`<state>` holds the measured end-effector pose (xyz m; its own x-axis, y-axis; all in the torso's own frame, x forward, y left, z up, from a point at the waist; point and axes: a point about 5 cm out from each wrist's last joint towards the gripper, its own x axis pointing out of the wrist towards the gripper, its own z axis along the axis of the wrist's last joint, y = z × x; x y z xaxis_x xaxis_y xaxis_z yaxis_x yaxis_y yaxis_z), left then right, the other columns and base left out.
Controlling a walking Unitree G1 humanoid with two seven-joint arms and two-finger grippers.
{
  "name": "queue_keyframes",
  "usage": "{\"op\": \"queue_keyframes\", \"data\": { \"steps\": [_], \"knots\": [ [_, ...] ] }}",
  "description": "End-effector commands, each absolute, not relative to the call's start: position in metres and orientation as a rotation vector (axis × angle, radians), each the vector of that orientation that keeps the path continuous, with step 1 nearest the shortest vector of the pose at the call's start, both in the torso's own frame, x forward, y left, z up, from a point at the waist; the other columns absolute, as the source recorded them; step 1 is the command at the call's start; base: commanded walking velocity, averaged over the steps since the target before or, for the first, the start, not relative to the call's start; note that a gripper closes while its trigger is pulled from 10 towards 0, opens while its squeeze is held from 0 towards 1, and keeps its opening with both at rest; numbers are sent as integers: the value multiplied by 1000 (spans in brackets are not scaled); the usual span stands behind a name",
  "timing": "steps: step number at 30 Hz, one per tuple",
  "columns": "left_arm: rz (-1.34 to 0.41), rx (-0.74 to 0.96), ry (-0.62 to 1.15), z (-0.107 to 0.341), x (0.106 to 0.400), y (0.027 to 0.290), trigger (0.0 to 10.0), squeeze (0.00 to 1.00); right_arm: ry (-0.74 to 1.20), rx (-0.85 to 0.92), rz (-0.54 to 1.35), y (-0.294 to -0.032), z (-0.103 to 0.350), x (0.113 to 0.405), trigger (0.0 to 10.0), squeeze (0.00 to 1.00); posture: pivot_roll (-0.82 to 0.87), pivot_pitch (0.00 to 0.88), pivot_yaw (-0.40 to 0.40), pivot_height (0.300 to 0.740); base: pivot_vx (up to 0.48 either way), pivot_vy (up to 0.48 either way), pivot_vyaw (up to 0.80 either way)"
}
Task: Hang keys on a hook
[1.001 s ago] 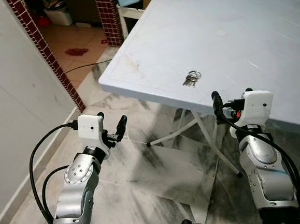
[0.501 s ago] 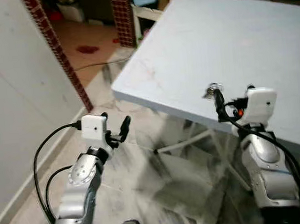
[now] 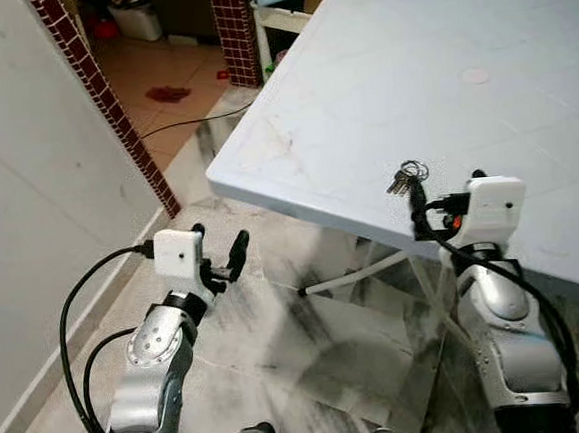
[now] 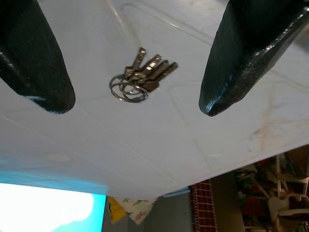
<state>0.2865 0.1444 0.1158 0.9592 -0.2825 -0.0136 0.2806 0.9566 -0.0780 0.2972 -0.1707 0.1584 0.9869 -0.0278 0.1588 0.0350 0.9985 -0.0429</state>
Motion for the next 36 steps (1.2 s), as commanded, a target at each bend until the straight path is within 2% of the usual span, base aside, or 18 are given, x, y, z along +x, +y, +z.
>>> {"op": "queue_keyframes", "data": {
  "steps": [1,15,22,29,30,31,36],
  "knots": [
    [-283,-64,33,115,284,147,10000,0,-155,-53,-43,-172,158,296,10000,0,-4,189,68,740,0,0,0],
    [-281,-56,53,113,284,148,10000,0,-113,-70,-136,-179,153,302,10000,0,2,201,79,740,0,0,0],
    [-296,-36,77,111,278,151,10000,0,-101,-73,-169,-182,157,319,10000,0,15,233,100,740,0,0,0],
    [-305,-28,87,111,275,151,10000,0,-90,-45,-138,-171,158,336,9961,0,24,239,112,740,0,0,0],
    [-306,-28,87,111,275,151,10000,0,-87,-45,-132,-169,158,340,1765,0,27,241,114,740,0,0,0],
    [-307,-27,88,111,275,151,10000,0,-79,-40,-121,-166,158,345,0,0,29,240,114,740,0,0,0],
    [-309,-23,91,112,275,152,10000,0,-76,-38,-123,-162,159,353,0,0,37,240,113,740,0,0,0]
  ]
}}
